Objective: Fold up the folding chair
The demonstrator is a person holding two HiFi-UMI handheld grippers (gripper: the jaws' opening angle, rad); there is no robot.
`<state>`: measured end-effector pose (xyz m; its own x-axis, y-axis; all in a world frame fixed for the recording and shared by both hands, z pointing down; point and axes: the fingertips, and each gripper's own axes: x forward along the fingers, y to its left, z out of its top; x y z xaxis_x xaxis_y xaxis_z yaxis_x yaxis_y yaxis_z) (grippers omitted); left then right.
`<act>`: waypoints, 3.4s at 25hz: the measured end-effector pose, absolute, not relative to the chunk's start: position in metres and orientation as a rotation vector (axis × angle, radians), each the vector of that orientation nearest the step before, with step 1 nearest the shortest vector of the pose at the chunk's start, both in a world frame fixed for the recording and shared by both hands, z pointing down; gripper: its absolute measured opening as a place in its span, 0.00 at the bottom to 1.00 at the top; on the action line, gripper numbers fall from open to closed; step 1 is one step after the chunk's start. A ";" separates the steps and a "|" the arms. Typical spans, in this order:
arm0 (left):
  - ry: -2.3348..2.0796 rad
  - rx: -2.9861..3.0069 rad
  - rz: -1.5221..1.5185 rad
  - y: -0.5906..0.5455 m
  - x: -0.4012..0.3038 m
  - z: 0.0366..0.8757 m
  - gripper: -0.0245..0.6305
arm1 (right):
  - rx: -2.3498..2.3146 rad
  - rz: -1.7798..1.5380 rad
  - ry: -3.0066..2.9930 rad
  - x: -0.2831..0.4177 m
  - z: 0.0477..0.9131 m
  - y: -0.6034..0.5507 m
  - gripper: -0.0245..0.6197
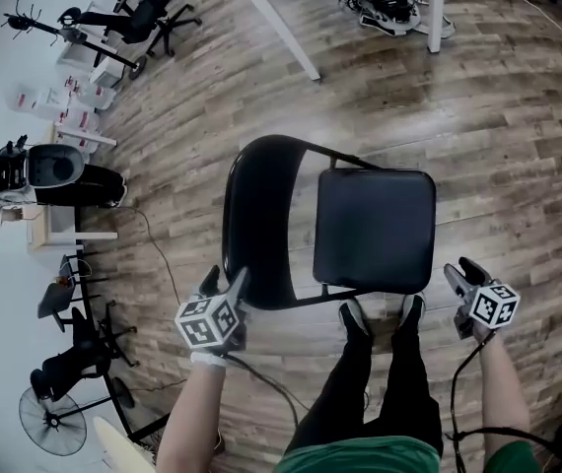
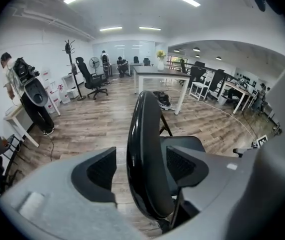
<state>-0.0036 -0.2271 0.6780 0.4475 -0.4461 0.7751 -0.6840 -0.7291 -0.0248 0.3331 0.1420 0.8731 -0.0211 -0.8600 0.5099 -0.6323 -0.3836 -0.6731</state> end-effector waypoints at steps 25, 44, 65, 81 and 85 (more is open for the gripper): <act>-0.965 2.411 1.286 -0.238 0.010 0.730 0.44 | -1.480 -1.685 1.570 0.361 1.098 0.064 0.65; -0.980 2.475 1.191 -0.244 0.011 0.729 0.43 | -1.209 -1.740 1.458 0.332 1.105 0.014 0.52; -1.075 2.526 1.054 -0.285 -0.023 0.614 0.37 | -1.591 -1.938 1.469 0.252 0.934 -0.089 0.47; -1.053 2.526 0.970 -0.347 -0.085 0.567 0.35 | -1.702 -1.960 1.444 0.156 0.832 -0.200 0.38; -1.075 2.544 0.921 -0.356 -0.095 0.552 0.33 | -1.688 -1.924 1.453 0.133 0.808 -0.232 0.35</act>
